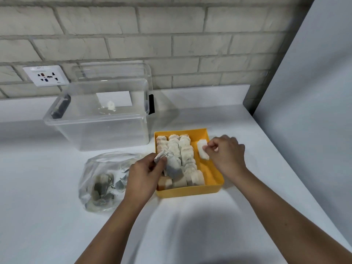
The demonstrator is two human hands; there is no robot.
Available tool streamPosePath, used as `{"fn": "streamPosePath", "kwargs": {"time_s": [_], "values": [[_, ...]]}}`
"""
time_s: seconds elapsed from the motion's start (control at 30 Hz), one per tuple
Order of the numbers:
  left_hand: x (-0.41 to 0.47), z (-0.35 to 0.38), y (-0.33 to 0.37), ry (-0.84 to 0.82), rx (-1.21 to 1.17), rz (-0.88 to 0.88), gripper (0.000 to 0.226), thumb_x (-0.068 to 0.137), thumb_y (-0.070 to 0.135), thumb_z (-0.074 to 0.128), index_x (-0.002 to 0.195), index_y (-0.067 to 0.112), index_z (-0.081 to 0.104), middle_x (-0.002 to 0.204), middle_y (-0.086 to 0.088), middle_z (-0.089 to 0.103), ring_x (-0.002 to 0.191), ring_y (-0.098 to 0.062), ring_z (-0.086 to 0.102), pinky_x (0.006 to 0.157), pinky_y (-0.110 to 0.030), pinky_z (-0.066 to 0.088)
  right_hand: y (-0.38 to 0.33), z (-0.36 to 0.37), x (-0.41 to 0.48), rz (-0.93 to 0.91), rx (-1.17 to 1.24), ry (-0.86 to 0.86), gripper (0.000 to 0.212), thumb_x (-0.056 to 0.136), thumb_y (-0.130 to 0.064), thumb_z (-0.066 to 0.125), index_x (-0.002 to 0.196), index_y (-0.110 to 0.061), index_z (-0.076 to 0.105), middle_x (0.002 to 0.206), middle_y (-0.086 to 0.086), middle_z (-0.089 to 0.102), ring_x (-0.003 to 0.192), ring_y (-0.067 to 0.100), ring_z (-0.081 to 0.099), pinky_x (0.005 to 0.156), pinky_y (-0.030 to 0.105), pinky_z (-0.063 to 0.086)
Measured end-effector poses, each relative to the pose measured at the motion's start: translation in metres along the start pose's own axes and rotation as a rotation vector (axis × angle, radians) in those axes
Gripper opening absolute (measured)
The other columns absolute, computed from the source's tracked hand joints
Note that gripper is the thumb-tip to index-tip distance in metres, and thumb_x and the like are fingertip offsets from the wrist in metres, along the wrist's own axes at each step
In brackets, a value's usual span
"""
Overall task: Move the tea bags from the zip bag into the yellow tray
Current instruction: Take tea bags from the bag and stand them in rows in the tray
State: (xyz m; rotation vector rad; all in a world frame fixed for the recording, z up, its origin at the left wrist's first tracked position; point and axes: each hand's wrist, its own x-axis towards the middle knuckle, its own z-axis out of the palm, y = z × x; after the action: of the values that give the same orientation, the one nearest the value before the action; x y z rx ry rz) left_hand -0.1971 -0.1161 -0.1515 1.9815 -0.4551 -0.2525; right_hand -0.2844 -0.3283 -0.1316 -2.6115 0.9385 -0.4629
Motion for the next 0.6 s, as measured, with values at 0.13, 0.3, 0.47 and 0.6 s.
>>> {"fn": "streamPosePath", "kwargs": {"time_s": [0.13,0.3,0.47,0.6], "values": [[0.005,0.008,0.006,-0.026,0.0,0.011,0.025,0.096,0.037,0.061,0.084,0.018,0.07,0.07,-0.008,0.071,0.072,-0.028,0.065,0.07,-0.042,0.051,0.005,0.017,0.029,0.048,-0.076,0.012,0.025,0.091,-0.044,0.059,0.102,-0.026,0.073,0.134,-0.003,0.051,0.128,0.023,0.035,0.098,0.038,0.027],[0.011,0.016,0.003,-0.057,0.01,0.024,0.022,0.095,0.037,0.061,0.086,0.019,0.071,0.069,-0.008,0.069,0.067,-0.026,0.063,0.064,-0.036,0.049,0.001,0.039,0.048,0.09,-0.081,-0.101,0.024,0.091,-0.046,0.06,0.102,-0.03,0.074,0.158,-0.001,0.026,0.147,0.027,0.01,0.116,0.047,0.008],[0.015,0.018,-0.002,-0.055,-0.009,0.02,0.021,0.095,0.035,0.063,0.082,0.02,0.069,0.064,-0.01,0.065,0.06,-0.025,0.057,0.061,-0.034,0.046,0.0,0.047,0.059,0.142,-0.134,-0.129,0.024,0.092,-0.046,0.058,0.104,-0.031,0.073,0.16,0.001,0.022,0.15,0.026,0.002,0.117,0.052,-0.001],[0.017,0.018,-0.002,-0.063,-0.009,0.012,0.021,0.094,0.035,0.064,0.082,0.02,0.07,0.065,-0.012,0.064,0.059,-0.022,0.054,0.059,-0.032,0.044,-0.001,0.051,0.064,0.116,-0.277,-0.09,0.028,0.093,-0.049,0.055,0.102,-0.031,0.074,0.158,0.002,0.028,0.15,0.028,0.003,0.117,0.056,-0.003]]}}
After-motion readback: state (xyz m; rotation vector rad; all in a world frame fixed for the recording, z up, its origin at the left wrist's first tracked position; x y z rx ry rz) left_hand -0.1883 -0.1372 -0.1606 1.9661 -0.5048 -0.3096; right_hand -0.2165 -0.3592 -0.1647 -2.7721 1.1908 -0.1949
